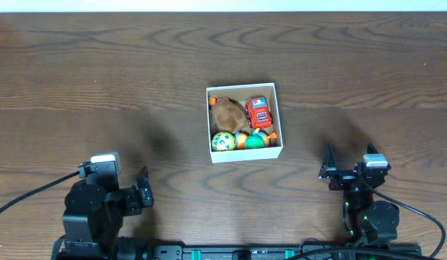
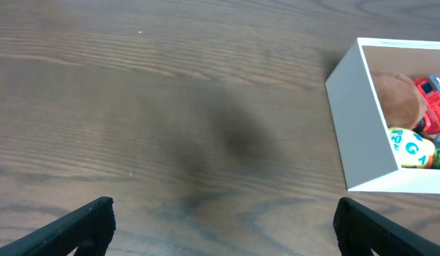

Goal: Pack container

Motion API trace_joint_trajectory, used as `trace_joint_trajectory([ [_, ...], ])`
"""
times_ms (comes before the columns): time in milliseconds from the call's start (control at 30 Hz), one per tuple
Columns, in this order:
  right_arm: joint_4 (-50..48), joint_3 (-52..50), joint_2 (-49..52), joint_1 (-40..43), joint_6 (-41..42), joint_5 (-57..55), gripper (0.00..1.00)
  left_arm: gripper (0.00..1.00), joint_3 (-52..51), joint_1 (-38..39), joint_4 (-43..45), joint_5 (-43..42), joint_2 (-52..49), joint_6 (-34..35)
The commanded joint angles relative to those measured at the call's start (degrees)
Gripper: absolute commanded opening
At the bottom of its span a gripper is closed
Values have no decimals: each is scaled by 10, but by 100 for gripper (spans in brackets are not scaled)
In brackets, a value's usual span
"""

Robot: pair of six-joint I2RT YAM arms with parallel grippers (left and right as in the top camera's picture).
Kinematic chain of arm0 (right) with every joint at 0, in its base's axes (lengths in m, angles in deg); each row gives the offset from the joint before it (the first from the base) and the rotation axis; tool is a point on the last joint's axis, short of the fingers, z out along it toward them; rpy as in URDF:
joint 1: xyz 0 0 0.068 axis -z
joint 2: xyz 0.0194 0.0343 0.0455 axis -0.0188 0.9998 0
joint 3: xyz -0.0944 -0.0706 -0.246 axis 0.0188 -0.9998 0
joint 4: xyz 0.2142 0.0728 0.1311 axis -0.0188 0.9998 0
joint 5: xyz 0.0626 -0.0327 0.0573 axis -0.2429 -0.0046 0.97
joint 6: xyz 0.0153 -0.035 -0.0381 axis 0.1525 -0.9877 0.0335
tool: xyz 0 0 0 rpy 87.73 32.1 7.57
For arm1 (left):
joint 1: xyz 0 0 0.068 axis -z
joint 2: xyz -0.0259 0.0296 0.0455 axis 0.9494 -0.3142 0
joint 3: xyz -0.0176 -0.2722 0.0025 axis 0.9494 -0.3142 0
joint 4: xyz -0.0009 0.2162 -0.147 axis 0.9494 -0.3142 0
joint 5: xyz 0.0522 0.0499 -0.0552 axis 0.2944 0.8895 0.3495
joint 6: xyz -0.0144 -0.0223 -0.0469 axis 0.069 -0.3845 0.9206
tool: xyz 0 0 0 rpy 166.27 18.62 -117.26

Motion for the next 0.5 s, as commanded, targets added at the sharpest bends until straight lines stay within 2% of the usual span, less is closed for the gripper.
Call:
trace_joint_trajectory([
  [0,0,-3,-3,3,9,-4,99,98,-14,-21,2,4,27,-6],
  [133,0,-3,-3,3,9,-4,99,98,-73,-32,14,4,90,-5],
  [233,0,-3,-3,3,9,-4,99,98,-145,-33,59,4,143,-5],
  [467,0,-3,-3,3,9,-4,99,98,-316,-33,288,-1,222,-5],
])
